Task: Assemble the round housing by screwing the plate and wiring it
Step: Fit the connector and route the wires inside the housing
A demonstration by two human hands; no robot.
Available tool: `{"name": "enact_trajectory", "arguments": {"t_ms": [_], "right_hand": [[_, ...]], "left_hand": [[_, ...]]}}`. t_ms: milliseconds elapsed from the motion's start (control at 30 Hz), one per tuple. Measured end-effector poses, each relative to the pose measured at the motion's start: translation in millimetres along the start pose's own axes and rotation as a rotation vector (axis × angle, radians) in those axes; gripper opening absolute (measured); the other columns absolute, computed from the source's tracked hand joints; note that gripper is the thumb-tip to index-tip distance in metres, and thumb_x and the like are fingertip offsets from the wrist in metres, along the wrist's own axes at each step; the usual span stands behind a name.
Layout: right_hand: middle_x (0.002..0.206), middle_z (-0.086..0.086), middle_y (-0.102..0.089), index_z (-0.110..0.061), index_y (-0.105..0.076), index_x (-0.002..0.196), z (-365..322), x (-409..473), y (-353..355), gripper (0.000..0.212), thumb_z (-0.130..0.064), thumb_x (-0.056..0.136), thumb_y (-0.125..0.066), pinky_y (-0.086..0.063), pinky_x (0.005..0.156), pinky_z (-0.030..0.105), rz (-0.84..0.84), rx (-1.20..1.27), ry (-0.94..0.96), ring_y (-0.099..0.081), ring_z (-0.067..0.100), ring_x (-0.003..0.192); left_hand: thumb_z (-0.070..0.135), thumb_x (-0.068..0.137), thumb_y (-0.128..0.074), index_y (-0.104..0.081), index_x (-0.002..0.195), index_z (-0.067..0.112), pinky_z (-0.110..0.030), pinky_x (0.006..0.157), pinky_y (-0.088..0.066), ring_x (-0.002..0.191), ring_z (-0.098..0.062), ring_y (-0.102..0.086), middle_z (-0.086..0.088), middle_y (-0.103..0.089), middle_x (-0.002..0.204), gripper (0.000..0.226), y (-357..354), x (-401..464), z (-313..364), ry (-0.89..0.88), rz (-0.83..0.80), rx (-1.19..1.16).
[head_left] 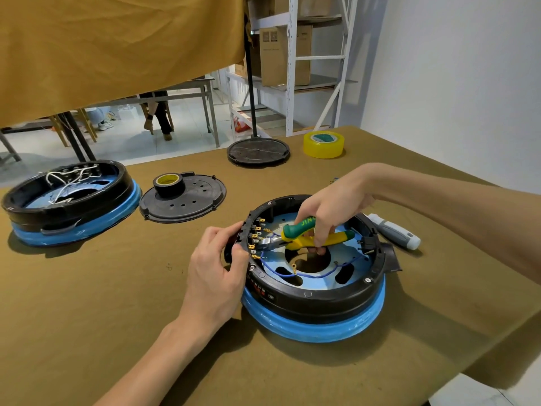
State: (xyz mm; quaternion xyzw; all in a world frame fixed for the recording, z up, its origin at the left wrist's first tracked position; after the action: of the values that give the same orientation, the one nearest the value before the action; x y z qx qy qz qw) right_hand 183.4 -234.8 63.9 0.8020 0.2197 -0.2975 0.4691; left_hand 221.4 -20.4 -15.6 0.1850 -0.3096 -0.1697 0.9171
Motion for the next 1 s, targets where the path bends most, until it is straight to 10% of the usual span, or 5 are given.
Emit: {"name": "enact_trajectory", "arguments": {"t_ms": [300,1000], "right_hand": [[0.105,0.017,-0.072,-0.002,-0.063,0.105,-5,-2,3,0.01,0.002,0.099,-0.057,-0.057,0.089,0.036,-0.056,0.04,0.008,-0.069,0.027,0.099],[0.126,0.014,-0.056,-0.025,-0.051,0.133,-2,-2,-12,0.041,-0.013,0.097,-0.067,-0.051,0.09,0.04,0.076,-0.225,0.04,-0.058,0.03,0.113]], "left_hand": [[0.052,0.094,-0.036,-0.059,0.139,0.016,-0.014,0.08,-0.05,0.106,-0.003,-0.057,0.008,-0.059,0.111,0.062,0,0,0,0.012,-0.014,-0.002],[0.051,0.094,-0.036,-0.06,0.138,0.015,-0.028,0.081,-0.054,0.103,-0.004,-0.057,0.011,-0.058,0.107,0.061,0,1,1,0.009,0.005,0.009]]}}
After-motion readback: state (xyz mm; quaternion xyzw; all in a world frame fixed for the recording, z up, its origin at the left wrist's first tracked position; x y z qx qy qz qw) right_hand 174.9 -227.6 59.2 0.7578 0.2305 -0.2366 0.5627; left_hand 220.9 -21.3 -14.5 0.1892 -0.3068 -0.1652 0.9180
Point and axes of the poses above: each hand's wrist, its own x-axis towards the middle knuckle, its own y-axis out of the back of the hand, z = x × y, the point moved 4 cm from there along x, towards the middle knuckle
